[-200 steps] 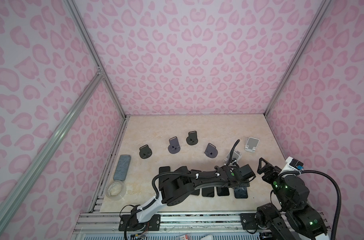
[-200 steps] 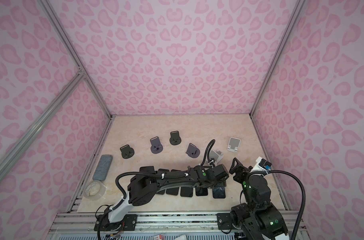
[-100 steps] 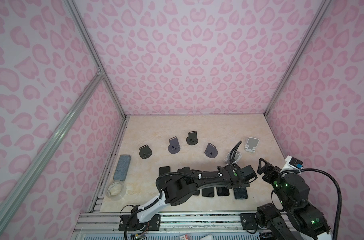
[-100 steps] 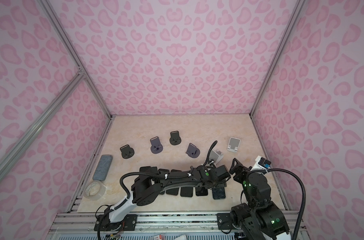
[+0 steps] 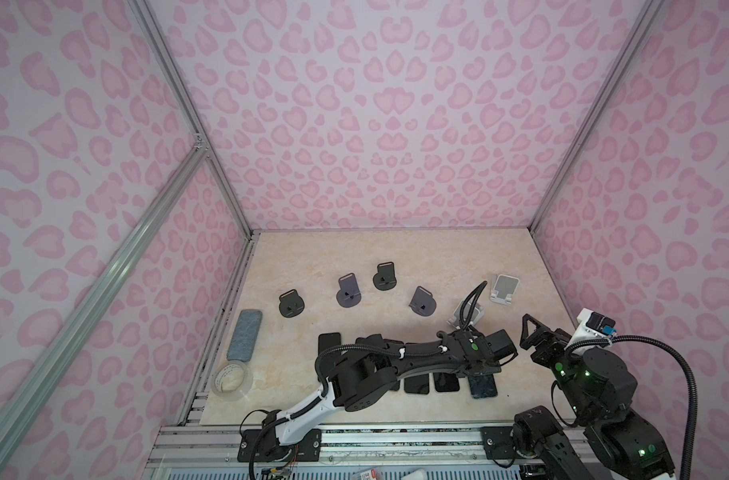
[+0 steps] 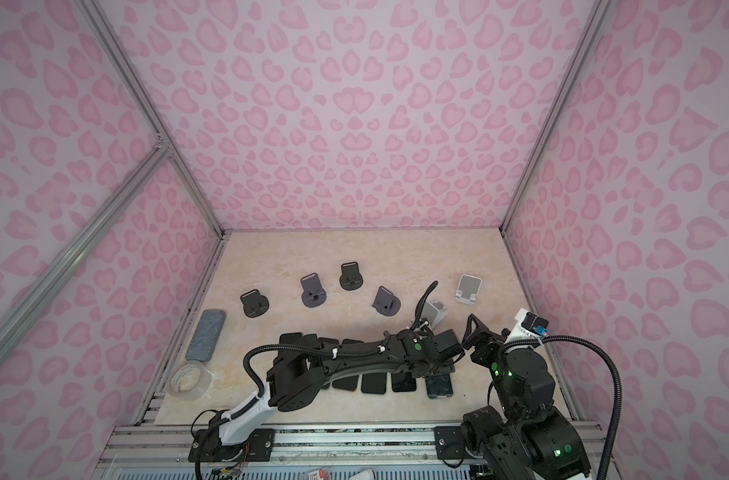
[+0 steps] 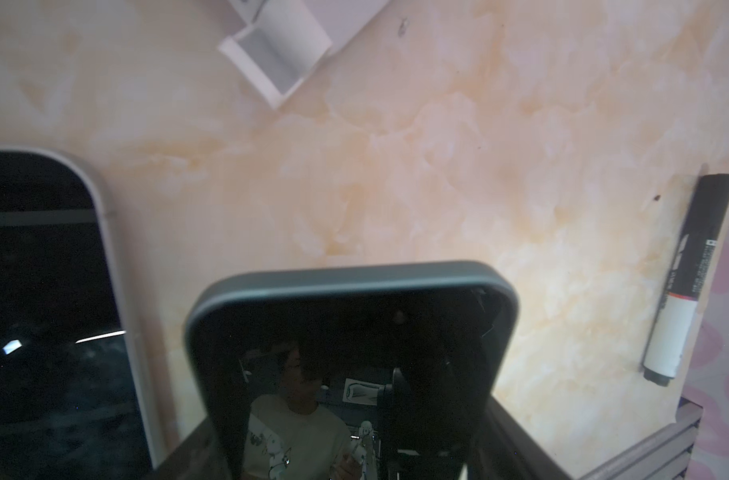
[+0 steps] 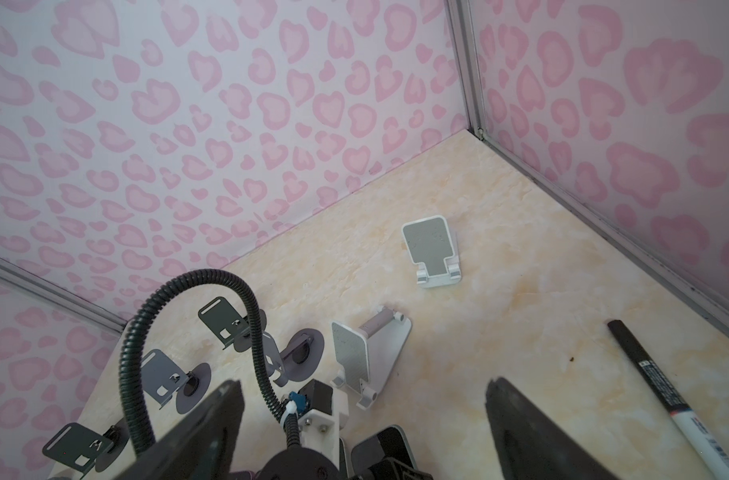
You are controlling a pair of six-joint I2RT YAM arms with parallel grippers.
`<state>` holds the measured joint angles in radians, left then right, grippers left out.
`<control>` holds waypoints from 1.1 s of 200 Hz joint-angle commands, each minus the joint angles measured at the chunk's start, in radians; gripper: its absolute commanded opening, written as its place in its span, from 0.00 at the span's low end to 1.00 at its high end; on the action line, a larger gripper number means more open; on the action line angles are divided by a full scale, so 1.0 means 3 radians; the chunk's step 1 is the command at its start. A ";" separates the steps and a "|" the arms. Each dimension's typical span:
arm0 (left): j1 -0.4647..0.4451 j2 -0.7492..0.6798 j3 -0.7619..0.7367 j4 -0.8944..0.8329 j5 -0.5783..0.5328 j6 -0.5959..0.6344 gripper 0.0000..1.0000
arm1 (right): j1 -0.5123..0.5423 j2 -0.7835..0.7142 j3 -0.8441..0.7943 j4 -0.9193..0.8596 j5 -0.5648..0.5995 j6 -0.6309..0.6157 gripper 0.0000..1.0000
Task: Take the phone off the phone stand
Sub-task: 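Lower the held phone flat beside the row of phones with left gripper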
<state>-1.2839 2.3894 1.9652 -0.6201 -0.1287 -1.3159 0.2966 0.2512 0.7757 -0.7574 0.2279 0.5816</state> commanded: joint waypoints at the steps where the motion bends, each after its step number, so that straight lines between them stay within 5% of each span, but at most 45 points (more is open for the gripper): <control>1: 0.0000 0.0079 -0.0042 -0.0444 0.0101 -0.0101 0.69 | 0.0001 -0.0032 0.0037 -0.0114 -0.0062 -0.0112 0.93; 220: 0.0013 0.0324 0.0233 -0.1140 0.0119 -0.0445 0.80 | 0.0009 -0.0108 0.0182 -0.0203 -0.0195 -0.0228 0.94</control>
<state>-1.2812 2.4462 2.0548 -0.7155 -0.1318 -1.4139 0.2993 0.2134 0.8379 -0.8204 0.1841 0.5228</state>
